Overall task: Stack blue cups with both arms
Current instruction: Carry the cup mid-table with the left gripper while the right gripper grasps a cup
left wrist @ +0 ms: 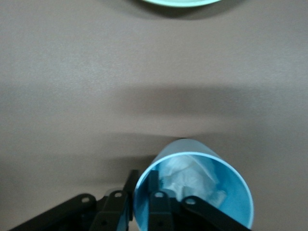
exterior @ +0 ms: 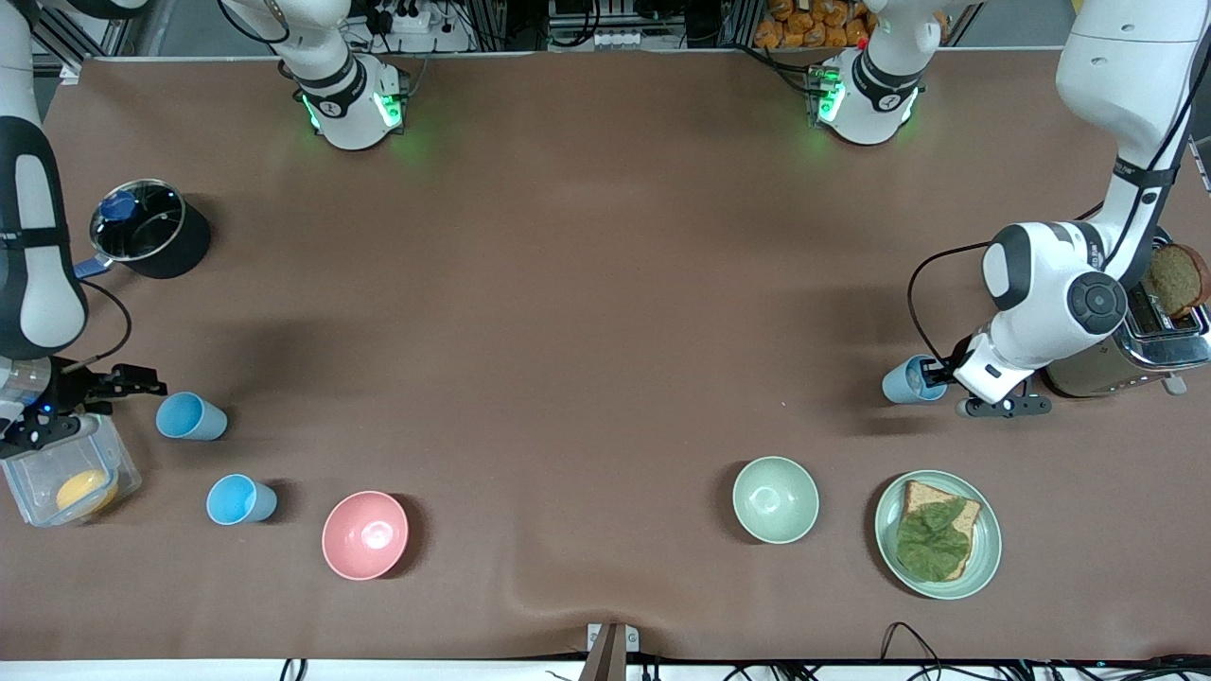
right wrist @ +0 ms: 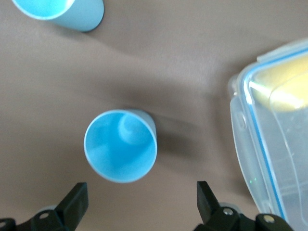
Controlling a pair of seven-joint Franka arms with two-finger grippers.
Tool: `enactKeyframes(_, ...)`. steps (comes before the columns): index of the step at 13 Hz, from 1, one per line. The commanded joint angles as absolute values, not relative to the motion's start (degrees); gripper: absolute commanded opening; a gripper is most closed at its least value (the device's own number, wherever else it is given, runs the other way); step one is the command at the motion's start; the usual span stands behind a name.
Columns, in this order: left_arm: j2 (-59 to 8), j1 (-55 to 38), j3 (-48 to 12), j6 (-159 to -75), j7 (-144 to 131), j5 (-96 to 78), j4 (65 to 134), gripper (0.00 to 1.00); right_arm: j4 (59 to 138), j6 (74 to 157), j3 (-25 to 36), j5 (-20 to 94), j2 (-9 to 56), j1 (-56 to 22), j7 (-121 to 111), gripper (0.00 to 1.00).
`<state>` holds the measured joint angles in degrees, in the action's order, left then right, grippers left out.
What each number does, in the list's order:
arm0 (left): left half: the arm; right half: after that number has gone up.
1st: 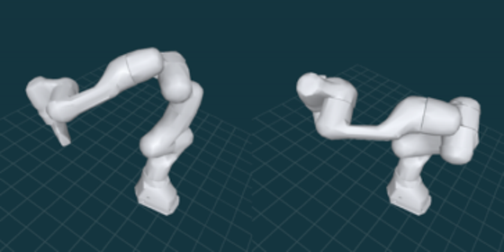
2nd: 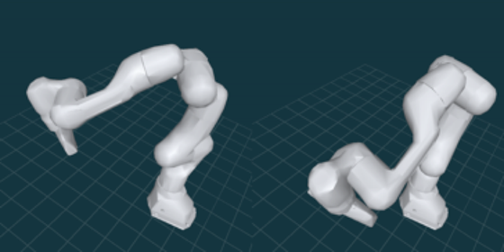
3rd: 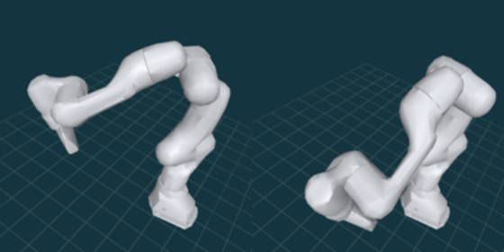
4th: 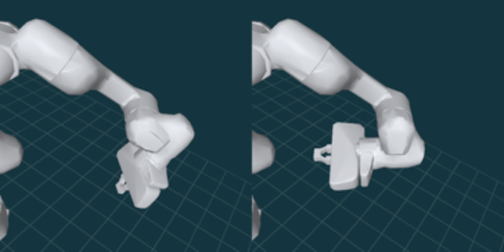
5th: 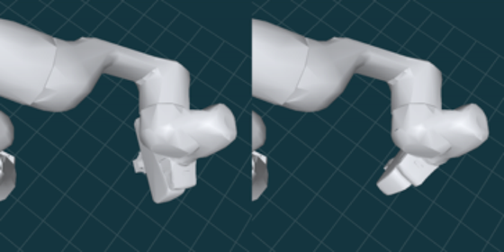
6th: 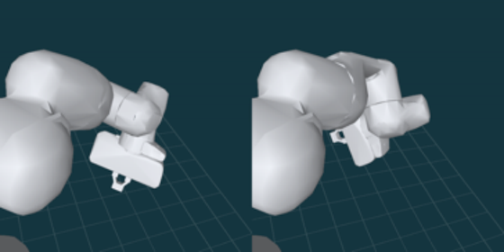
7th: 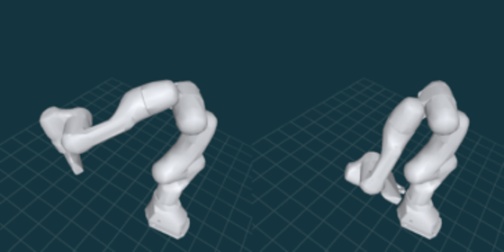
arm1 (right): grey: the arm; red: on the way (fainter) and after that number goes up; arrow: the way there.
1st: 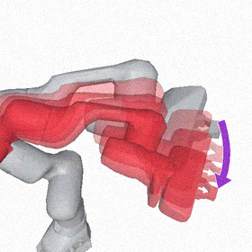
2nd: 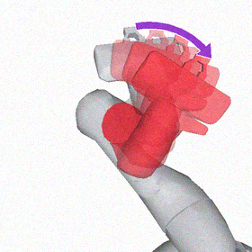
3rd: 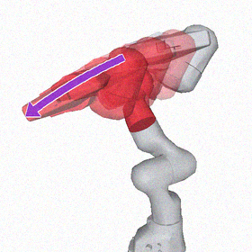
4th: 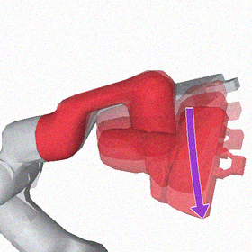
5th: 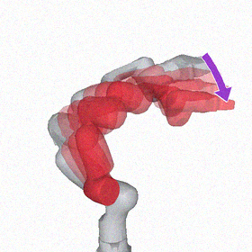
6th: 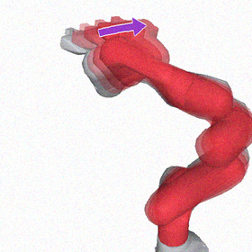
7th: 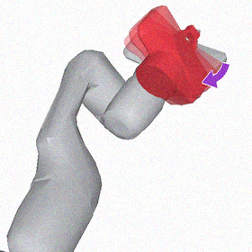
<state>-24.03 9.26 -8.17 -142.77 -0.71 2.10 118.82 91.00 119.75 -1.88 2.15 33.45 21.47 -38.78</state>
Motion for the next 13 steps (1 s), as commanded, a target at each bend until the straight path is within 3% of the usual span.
enactKeyframes(1,-22.6,9.2,-11.2,-142.9,-1.0,0.4,118.9,0.0,89.2,121.8,-2.4,3.2,36.1,21.8,-40.0,1.0)
enactKeyframes(8,-20.6,7.9,-30.5,-138.7,-30.9,0.5,115.6,0.0,89.8,125.9,-2.6,6.2,39.1,21.8,-42.0,1.0)
enactKeyframes(12,-24.3,-7.0,-31.6,-138.8,-52.6,1.3,112.2,0.0,91.0,128.3,-2.6,6.3,39.9,21.7,-42.0,1.0)
enactKeyframes(13,-26.2,-11.4,-31.4,-138.8,-57.8,1.8,110.2,0.0,91.7,129.2,-2.6,6.3,39.9,21.7,-42.0,0.77)
